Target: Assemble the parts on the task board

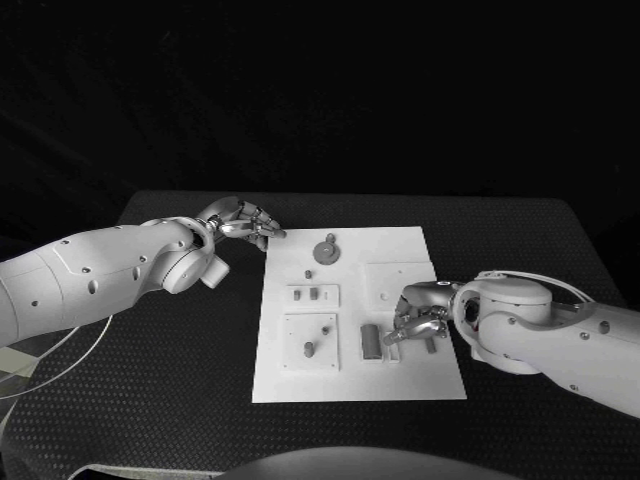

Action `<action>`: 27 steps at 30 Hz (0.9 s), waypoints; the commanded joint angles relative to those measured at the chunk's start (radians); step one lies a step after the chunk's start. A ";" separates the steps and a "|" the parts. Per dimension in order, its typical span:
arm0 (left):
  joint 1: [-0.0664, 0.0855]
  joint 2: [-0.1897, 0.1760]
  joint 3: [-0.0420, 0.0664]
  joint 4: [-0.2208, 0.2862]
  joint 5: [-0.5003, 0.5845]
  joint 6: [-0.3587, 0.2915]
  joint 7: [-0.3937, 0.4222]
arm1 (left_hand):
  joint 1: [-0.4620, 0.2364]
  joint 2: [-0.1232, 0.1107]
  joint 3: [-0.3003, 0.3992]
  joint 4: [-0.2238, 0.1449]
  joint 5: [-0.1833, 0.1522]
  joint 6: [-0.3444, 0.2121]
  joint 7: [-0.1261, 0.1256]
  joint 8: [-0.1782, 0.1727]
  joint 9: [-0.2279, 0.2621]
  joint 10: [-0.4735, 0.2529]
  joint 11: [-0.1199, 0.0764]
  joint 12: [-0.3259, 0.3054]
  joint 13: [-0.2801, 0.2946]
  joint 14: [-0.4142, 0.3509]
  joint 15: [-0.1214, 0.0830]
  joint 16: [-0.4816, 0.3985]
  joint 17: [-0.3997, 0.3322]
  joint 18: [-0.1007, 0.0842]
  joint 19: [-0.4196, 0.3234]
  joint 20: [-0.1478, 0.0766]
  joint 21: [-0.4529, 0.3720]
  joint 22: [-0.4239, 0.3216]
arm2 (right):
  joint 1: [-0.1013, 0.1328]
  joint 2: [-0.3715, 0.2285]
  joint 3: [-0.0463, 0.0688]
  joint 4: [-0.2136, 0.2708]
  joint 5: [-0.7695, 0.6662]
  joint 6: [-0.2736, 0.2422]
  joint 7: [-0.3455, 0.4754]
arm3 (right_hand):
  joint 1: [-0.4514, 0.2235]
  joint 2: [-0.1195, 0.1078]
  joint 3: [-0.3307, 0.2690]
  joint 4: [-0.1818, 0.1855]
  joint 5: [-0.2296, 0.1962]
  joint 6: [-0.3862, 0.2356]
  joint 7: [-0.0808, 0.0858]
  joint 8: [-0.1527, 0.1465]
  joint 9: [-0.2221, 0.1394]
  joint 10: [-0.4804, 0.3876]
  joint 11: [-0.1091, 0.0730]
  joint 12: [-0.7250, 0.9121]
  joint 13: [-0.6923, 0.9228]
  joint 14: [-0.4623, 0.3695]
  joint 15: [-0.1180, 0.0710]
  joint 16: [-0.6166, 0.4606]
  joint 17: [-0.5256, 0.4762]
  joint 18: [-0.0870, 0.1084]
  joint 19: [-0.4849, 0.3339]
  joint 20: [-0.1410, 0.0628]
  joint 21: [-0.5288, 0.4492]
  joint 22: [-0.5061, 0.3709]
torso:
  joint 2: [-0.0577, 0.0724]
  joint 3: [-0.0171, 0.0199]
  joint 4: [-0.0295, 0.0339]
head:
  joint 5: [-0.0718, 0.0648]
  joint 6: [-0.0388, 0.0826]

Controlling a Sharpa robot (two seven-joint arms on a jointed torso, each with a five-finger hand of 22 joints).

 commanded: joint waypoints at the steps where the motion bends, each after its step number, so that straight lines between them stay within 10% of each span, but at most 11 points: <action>1: 0.001 0.001 0.001 0.003 0.004 0.009 0.008 | -0.009 -0.002 0.005 0.001 -0.003 -0.001 -0.003 0.000 -0.001 -0.005 -0.001 0.005 -0.001 0.009 -0.001 -0.007 0.002 0.000 0.004 -0.001 -0.002 0.002 | 0.018 -0.011 0.005 -0.023 0.009 -0.010 0.000 | -0.005 -0.002 0.002 0.002 0.004 0.017 0.011 -0.006 0.001 0.003 -0.001 0.005 0.002 0.000 -0.008 0.005 0.001 0.029 -0.001 -0.003 -0.001 0.012 | 0.000 -0.0003 -0.0008 | -0.002 0.002; 10: 0.001 -0.001 0.001 0.005 0.005 0.007 0.008 | -0.013 -0.003 0.004 0.002 -0.003 -0.004 -0.002 -0.002 -0.002 -0.004 -0.001 0.006 -0.001 0.009 -0.001 -0.007 0.002 0.000 0.004 -0.001 -0.001 0.002 | 0.041 -0.035 0.005 -0.099 0.023 0.046 -0.003 | -0.013 -0.002 0.006 0.009 0.004 0.009 0.014 -0.012 0.000 0.005 0.001 0.011 0.006 0.001 -0.005 0.006 0.002 0.029 -0.002 -0.004 -0.001 0.012 | 0.001 0.0001 -0.0001 | -0.005 0.004; 16: 0.001 -0.002 0.001 0.006 0.005 0.007 0.007 | -0.014 -0.003 0.004 0.003 -0.003 -0.004 -0.002 -0.002 -0.002 -0.004 -0.001 0.006 -0.001 0.009 -0.001 -0.007 0.003 0.000 0.004 -0.001 -0.002 0.002 | 0.041 -0.047 0.005 -0.080 -0.075 0.208 -0.004 | -0.034 -0.013 0.003 0.022 0.004 0.011 0.016 -0.013 0.002 0.002 0.003 0.016 0.011 -0.001 -0.002 0.004 0.000 0.029 -0.008 -0.001 -0.003 0.013 | 0.001 0.0010 -0.0011 | -0.005 0.001; 27: 0.001 0.000 0.001 0.007 0.005 0.009 0.007 | -0.017 -0.004 0.003 0.004 -0.003 -0.005 -0.002 -0.002 -0.002 -0.005 -0.001 0.006 -0.002 0.009 -0.001 -0.008 0.003 0.000 0.004 -0.001 -0.002 0.002 | 0.035 -0.042 -0.005 -0.084 -0.079 0.218 -0.006 | -0.047 -0.013 0.009 0.035 0.004 0.013 0.016 -0.012 0.004 0.000 0.003 0.018 0.014 -0.001 -0.002 0.004 0.000 0.029 -0.011 0.000 -0.003 0.014 | 0.000 0.0009 -0.0010 | -0.012 0.003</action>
